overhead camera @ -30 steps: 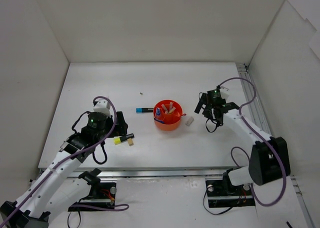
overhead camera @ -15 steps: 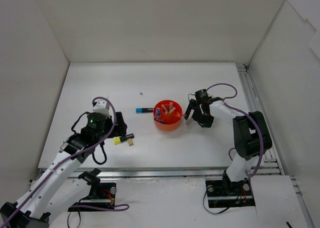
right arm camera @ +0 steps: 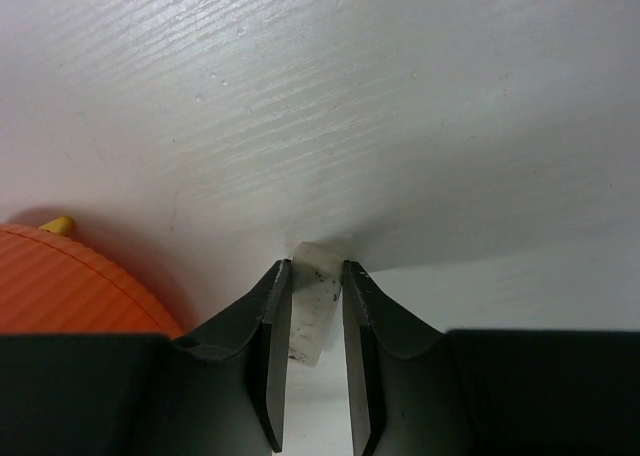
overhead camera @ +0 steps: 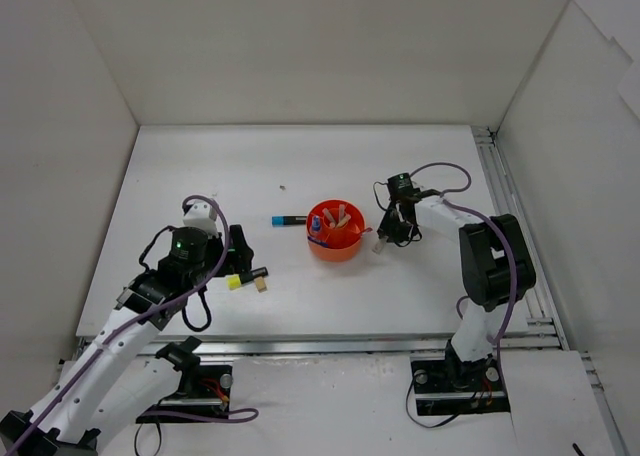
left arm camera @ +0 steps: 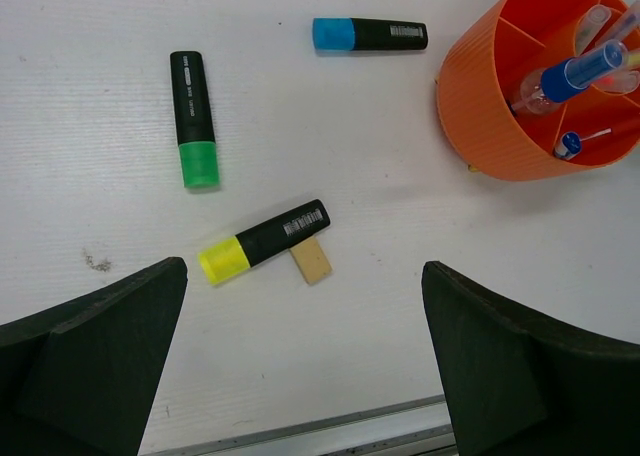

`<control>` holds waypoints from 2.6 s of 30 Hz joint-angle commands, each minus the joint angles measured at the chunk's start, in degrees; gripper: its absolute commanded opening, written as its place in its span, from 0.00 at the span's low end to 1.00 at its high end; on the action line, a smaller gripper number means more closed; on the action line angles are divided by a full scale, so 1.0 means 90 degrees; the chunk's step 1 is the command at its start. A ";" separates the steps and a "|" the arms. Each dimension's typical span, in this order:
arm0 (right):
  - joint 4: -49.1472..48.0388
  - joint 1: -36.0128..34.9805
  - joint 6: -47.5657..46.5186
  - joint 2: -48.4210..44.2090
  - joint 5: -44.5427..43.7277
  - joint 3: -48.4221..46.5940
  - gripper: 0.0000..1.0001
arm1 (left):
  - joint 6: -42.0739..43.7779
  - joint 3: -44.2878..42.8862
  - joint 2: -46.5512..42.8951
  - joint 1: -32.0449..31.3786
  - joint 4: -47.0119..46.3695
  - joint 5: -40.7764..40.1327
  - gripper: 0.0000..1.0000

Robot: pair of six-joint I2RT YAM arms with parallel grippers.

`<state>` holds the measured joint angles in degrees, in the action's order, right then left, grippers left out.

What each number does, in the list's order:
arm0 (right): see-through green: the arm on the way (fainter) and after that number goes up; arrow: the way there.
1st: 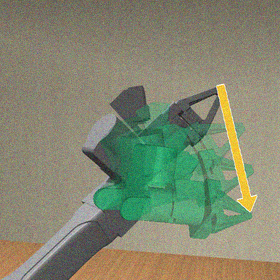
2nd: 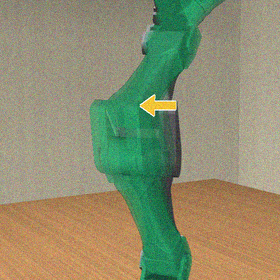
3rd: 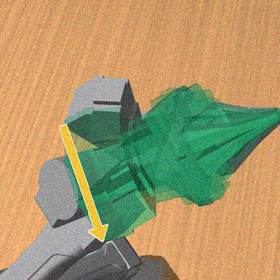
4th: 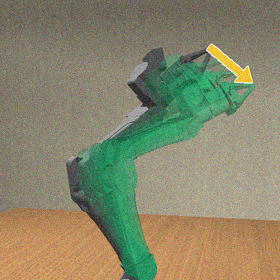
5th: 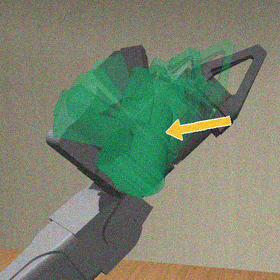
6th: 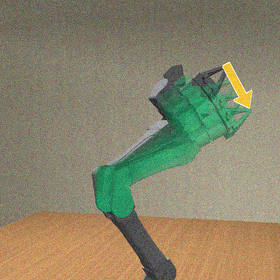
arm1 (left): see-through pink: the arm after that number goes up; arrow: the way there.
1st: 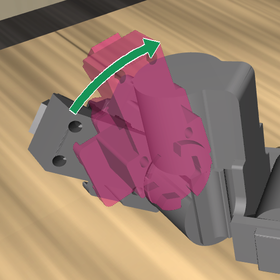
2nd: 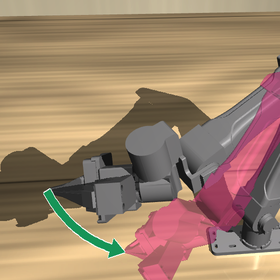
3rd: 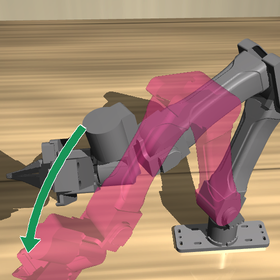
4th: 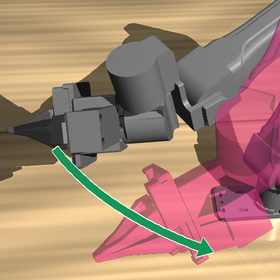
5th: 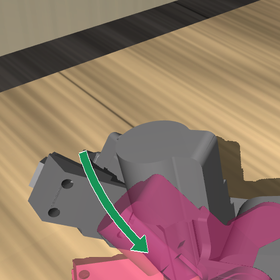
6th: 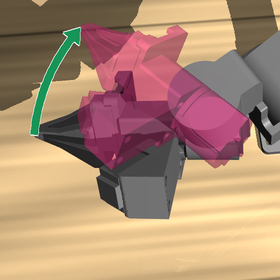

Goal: Sort the stationery into containers
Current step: Pick up the stationery from the center of the board, then place the stationery in the storage box.

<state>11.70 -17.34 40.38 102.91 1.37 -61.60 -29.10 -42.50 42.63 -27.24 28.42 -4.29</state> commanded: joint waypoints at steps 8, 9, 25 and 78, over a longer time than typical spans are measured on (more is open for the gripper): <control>-0.0626 -0.0211 -0.0560 -0.1627 -0.0473 0.0408 0.00 | 0.0109 -0.0043 -0.0049 0.0107 -0.0395 0.0204 1.00; -0.0723 -0.0308 -0.0764 -0.1823 -0.0677 0.0438 0.00 | 0.0118 -0.0043 -0.0049 0.0107 -0.0414 0.0233 1.00; -0.2414 -0.1910 -0.2827 -0.2139 -0.2337 -0.0029 0.00 | 0.0109 -0.0063 -0.0078 0.0166 -0.0327 0.0263 1.00; -0.2101 -0.2536 -0.2172 -0.2234 -0.3072 0.0253 0.59 | -0.0701 0.0269 0.0224 0.0166 0.0045 0.0682 1.00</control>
<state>-5.54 -39.51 19.94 88.29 -23.86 -59.09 -34.33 -39.55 44.47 -26.13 30.57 0.08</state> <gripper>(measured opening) 0.576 0.996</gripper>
